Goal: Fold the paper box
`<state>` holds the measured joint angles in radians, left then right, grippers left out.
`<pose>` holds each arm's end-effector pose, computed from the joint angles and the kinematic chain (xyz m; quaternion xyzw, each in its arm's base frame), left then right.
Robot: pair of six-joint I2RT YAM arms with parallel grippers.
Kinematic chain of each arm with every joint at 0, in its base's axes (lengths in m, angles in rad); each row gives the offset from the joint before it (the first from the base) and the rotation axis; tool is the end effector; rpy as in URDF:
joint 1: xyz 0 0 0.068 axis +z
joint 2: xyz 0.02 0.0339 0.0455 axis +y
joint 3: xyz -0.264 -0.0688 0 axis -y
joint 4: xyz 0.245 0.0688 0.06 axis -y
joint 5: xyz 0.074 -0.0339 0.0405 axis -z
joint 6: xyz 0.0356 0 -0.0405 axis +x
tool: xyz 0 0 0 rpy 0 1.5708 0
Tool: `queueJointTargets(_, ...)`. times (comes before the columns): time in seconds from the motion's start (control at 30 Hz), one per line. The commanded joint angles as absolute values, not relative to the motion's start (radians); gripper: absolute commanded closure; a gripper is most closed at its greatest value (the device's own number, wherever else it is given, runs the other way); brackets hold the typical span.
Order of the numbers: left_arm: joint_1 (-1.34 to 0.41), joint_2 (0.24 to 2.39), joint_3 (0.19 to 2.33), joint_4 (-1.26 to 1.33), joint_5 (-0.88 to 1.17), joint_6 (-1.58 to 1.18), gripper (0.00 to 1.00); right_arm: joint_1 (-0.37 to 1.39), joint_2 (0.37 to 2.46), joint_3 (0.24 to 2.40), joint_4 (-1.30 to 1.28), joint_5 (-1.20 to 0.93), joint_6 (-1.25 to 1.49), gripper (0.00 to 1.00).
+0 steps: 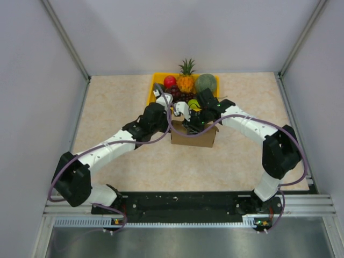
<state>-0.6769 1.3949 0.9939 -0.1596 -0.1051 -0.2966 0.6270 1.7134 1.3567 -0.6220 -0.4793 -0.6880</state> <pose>0.2482 -0.1947 0.2749 0.1402 0.8630 -0.1854 0.4486 0.2875 0.2286 0.2579 -0.6227 0.6931 0.2183 0.2902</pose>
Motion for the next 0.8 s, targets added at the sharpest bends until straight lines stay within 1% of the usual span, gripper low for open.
queueJointTargets(0.0, -0.707, 1.359, 0.957, -0.069, -0.115, -0.327, 1.0, 0.661, 1.732, 1.407, -0.615, -0.534, -0.686, 0.96)
queueJointTargets(0.2, -0.733, 1.33, 0.862, 0.026, -0.184, -0.367, 1.0, 0.657, 1.744, 1.411, -0.617, -0.543, -0.669, 0.96)
queueJointTargets(0.53, -0.738, 1.328, 0.778, 0.086, -0.179, -0.475, 1.0, 0.661, 1.753, 1.416, -0.612, -0.534, -0.649, 0.95)
queueJointTargets(0.6, -0.736, 1.319, 0.788, 0.071, -0.173, -0.561, 1.0, 0.661, 1.755, 1.416, -0.612, -0.531, -0.647, 0.95)
queueJointTargets(0.67, -0.736, 1.322, 0.836, 0.058, -0.121, -0.562, 1.0, 0.661, 1.758, 1.417, -0.609, -0.537, -0.646, 0.95)
queueJointTargets(0.77, -0.733, 1.354, 0.91, -0.061, -0.159, -0.592, 1.0, 0.661, 1.759, 1.424, -0.612, -0.549, -0.641, 0.95)
